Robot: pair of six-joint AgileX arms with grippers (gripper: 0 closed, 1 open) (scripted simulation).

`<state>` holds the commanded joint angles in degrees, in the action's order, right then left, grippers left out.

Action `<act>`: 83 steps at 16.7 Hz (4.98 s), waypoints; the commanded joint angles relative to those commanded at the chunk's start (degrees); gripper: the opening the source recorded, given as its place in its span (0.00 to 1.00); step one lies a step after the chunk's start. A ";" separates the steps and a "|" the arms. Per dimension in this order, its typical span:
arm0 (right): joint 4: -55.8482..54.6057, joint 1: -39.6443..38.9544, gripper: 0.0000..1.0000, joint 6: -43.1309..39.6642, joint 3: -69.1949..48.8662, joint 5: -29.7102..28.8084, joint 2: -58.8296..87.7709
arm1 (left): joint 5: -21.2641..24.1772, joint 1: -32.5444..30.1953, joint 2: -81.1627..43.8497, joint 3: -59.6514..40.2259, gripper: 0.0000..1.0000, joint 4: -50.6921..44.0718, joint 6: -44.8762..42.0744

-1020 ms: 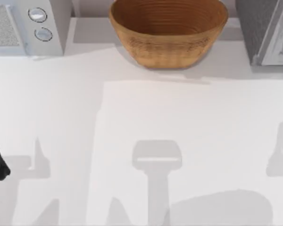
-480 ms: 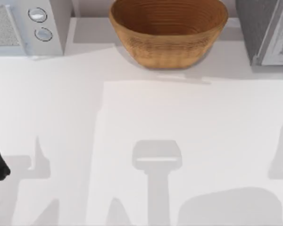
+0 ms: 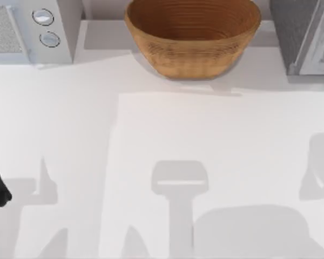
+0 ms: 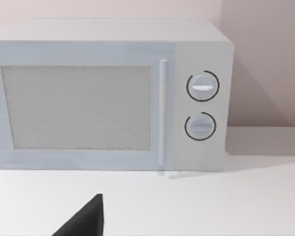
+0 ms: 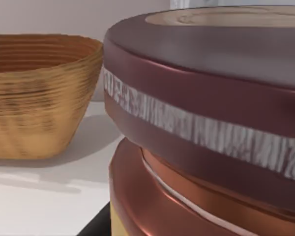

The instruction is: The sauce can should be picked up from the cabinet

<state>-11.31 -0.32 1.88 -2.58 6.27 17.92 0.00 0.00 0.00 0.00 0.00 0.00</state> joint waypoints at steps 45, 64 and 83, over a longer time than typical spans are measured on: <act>-83.55 13.76 0.00 -0.41 -22.03 49.55 100.32 | 0.00 0.00 0.00 0.00 1.00 0.00 0.00; -83.65 4.15 0.00 -0.82 -31.49 39.81 110.34 | 0.00 0.00 0.00 0.00 1.00 0.00 0.00; -83.65 4.15 1.00 -0.82 -31.49 39.81 110.34 | 0.00 0.00 0.00 0.00 1.00 0.00 0.00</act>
